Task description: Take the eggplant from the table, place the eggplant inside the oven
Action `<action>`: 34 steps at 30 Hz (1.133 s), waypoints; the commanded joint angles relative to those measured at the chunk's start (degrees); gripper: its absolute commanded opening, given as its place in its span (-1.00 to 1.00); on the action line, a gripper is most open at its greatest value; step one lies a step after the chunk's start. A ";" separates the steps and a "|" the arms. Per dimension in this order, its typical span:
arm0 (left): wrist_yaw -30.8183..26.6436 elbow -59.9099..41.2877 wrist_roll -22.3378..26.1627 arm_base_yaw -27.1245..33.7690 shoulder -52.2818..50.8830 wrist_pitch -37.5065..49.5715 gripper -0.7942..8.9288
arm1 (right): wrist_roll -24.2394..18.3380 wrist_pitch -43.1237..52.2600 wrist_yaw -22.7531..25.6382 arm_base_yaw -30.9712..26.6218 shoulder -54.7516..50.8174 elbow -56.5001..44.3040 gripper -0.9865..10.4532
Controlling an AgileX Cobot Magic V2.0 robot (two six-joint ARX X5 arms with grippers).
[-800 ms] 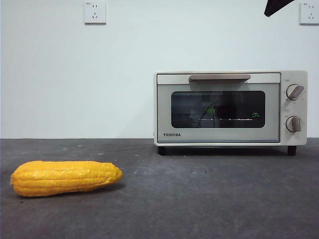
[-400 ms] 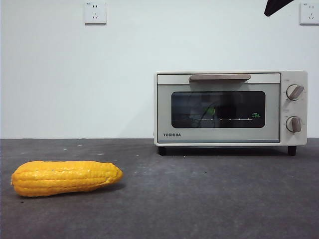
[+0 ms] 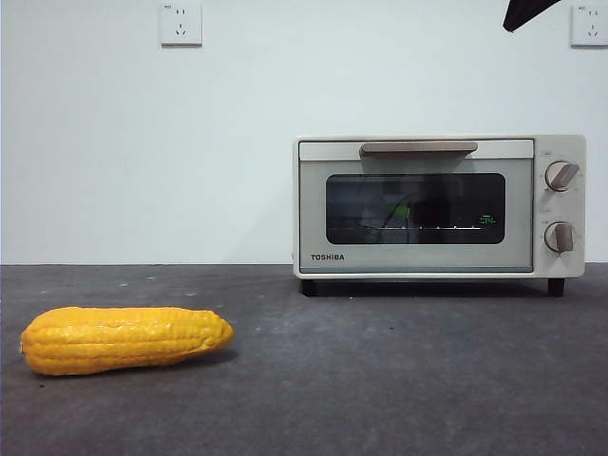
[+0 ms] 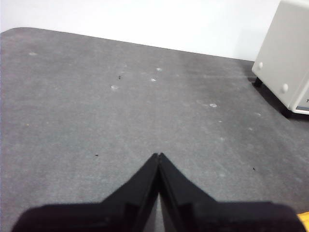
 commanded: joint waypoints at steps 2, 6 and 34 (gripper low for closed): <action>0.20 -0.52 -0.55 -0.13 0.63 0.52 -0.84 | -0.26 0.35 -0.04 0.00 0.17 -0.24 -0.83; 0.20 -0.52 -0.55 -0.13 1.20 0.50 -0.84 | -0.26 0.33 -0.04 0.00 0.17 -0.22 -0.83; 0.20 -0.52 -0.55 -0.13 2.78 0.50 -0.84 | -2.54 -0.04 5.75 -2.49 -20.48 -0.24 -0.83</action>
